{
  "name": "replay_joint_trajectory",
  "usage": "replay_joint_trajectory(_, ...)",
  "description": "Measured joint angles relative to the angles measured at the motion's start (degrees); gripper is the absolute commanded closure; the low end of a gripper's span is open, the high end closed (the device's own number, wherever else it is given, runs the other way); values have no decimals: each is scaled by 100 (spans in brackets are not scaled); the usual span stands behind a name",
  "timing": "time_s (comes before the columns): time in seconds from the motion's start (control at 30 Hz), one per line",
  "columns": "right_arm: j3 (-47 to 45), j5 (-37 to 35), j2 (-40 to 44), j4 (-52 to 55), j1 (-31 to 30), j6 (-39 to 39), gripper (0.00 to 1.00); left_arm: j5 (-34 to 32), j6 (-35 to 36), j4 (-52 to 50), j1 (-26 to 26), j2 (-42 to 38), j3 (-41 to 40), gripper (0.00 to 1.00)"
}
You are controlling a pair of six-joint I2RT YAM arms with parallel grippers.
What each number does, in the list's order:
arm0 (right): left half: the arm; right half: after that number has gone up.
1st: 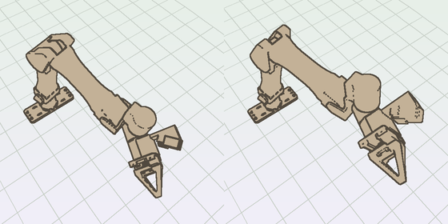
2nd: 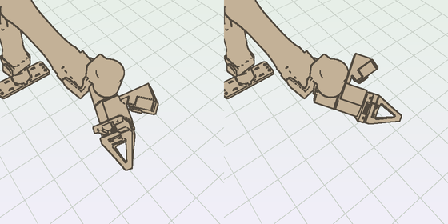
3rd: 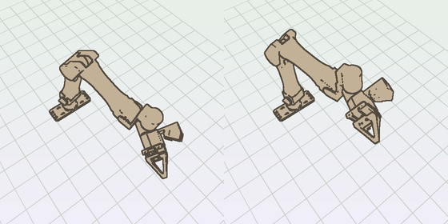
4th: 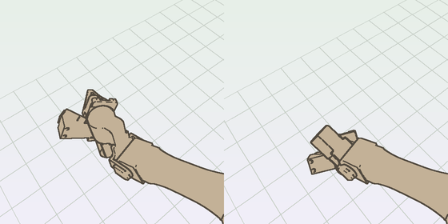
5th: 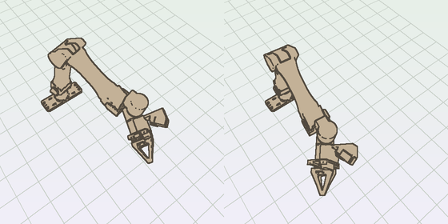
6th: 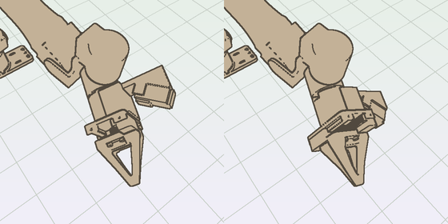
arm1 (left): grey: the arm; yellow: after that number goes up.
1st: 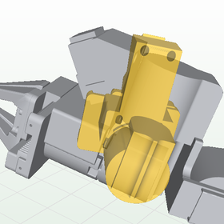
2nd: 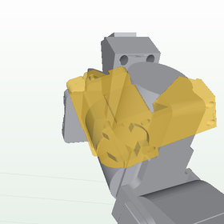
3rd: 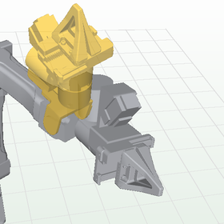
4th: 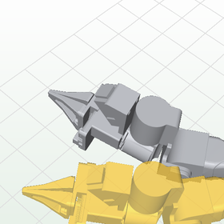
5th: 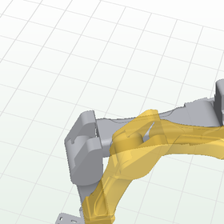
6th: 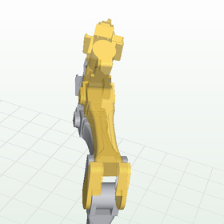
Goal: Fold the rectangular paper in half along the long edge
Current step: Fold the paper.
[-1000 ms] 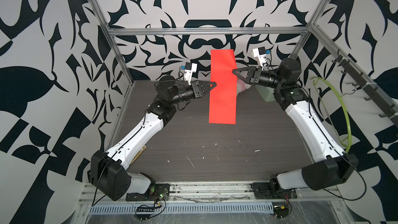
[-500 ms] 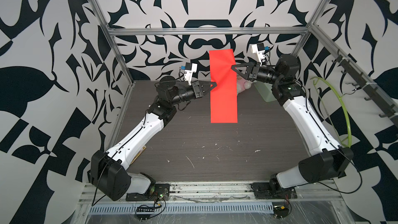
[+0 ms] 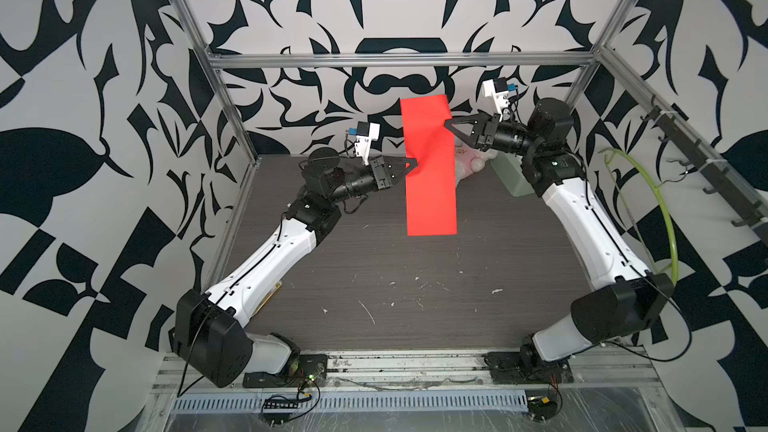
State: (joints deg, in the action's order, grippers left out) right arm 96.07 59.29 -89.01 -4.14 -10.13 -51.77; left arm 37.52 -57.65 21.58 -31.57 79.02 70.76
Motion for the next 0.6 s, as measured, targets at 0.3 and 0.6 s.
replay_joint_trajectory(0.3, 299, -109, -155, -199, 42, -70, 100, 28, 4, -33, -7, 2, -4, 100)
replay_joint_trajectory(0.6, 343, -155, -195, -286, 57, -68, 81, 48, 7, -61, -11, 0, -7, 100)
